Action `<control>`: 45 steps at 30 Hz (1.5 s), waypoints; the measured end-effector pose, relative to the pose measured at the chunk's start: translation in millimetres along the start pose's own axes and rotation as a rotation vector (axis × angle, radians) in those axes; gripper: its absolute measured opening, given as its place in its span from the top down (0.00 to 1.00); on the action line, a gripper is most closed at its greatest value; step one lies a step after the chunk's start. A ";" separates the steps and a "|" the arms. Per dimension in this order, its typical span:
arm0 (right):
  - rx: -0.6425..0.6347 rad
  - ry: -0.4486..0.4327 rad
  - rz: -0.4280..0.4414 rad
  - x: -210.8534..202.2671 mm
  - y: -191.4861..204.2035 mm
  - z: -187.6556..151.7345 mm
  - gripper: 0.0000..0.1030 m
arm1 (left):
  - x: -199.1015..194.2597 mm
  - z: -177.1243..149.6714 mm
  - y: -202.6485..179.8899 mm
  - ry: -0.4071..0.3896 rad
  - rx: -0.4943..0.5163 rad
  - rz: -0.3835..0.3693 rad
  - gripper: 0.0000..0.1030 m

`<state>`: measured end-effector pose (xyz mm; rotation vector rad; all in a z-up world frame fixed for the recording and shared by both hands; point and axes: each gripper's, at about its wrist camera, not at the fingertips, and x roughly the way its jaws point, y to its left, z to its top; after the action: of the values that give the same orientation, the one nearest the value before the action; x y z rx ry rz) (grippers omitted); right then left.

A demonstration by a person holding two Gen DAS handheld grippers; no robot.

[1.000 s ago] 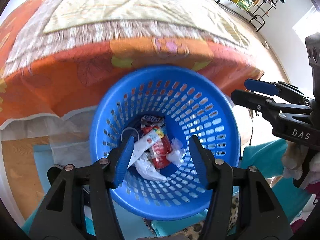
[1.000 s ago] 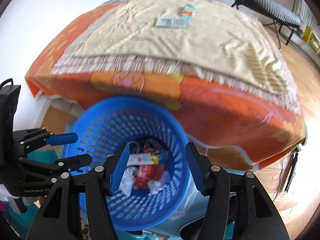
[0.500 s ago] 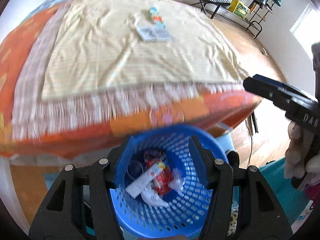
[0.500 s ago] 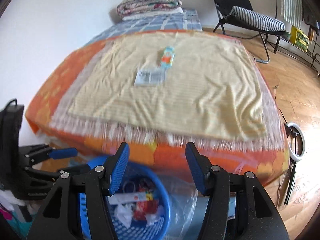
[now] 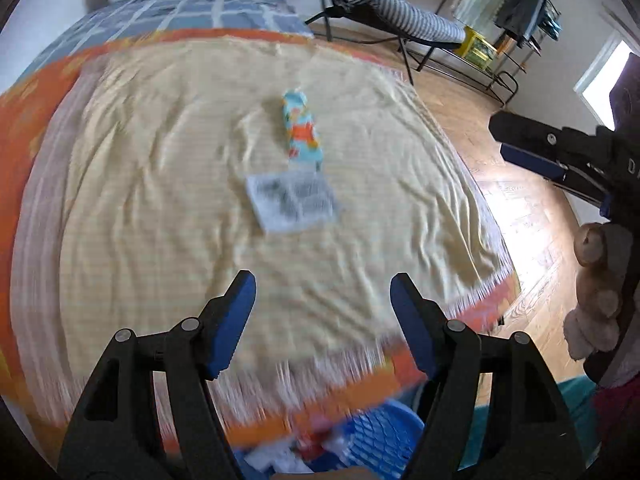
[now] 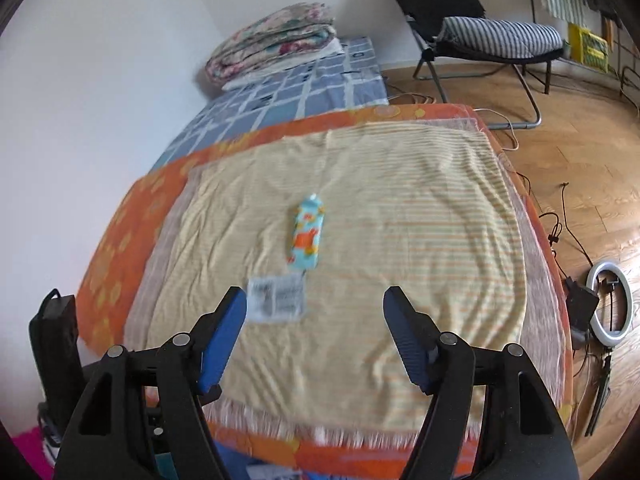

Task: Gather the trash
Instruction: 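Move both tools back over the towel toward the blue-orange tube and barcode paper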

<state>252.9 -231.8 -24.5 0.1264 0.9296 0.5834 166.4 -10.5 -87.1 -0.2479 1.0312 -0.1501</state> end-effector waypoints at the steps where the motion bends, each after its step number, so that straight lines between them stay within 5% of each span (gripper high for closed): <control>1: 0.021 0.002 0.007 4.2 -5.1 5.7 0.31 | 5.0 9.3 1.0 -0.008 0.017 0.004 0.30; 6: 0.094 0.017 0.033 21.1 -21.8 21.8 0.31 | 40.2 54.6 7.9 -0.011 0.067 -0.050 0.30; 15: 0.088 0.041 0.005 42.8 -26.5 30.6 0.31 | 97.4 88.5 34.4 0.060 0.033 -0.093 0.30; 20: 0.077 0.047 -0.018 52.1 -26.6 33.9 0.31 | 115.0 89.3 41.8 0.094 -0.012 -0.139 0.30; 29: 0.100 0.041 -0.041 64.4 -28.5 41.0 0.31 | 106.2 73.8 26.8 0.171 0.091 -0.176 0.30; 34: 0.097 0.044 -0.039 70.3 -23.2 42.6 0.31 | 98.8 51.0 0.4 0.202 0.270 -0.106 0.30; 39: 0.072 0.047 -0.048 77.5 -15.8 45.0 0.31 | 97.9 39.5 -10.4 0.182 0.313 -0.012 0.31; 43: 0.108 0.065 -0.029 89.2 -20.6 48.1 0.31 | 95.1 36.1 -8.2 0.158 0.317 0.056 0.56; 45: 0.156 0.077 -0.015 97.1 -27.9 49.7 0.31 | 90.8 36.7 1.4 0.148 0.291 0.059 0.59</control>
<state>348.0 -197.1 -73.9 0.2377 1.0494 0.5042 244.1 -26.0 -144.7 0.0584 1.1477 -0.2657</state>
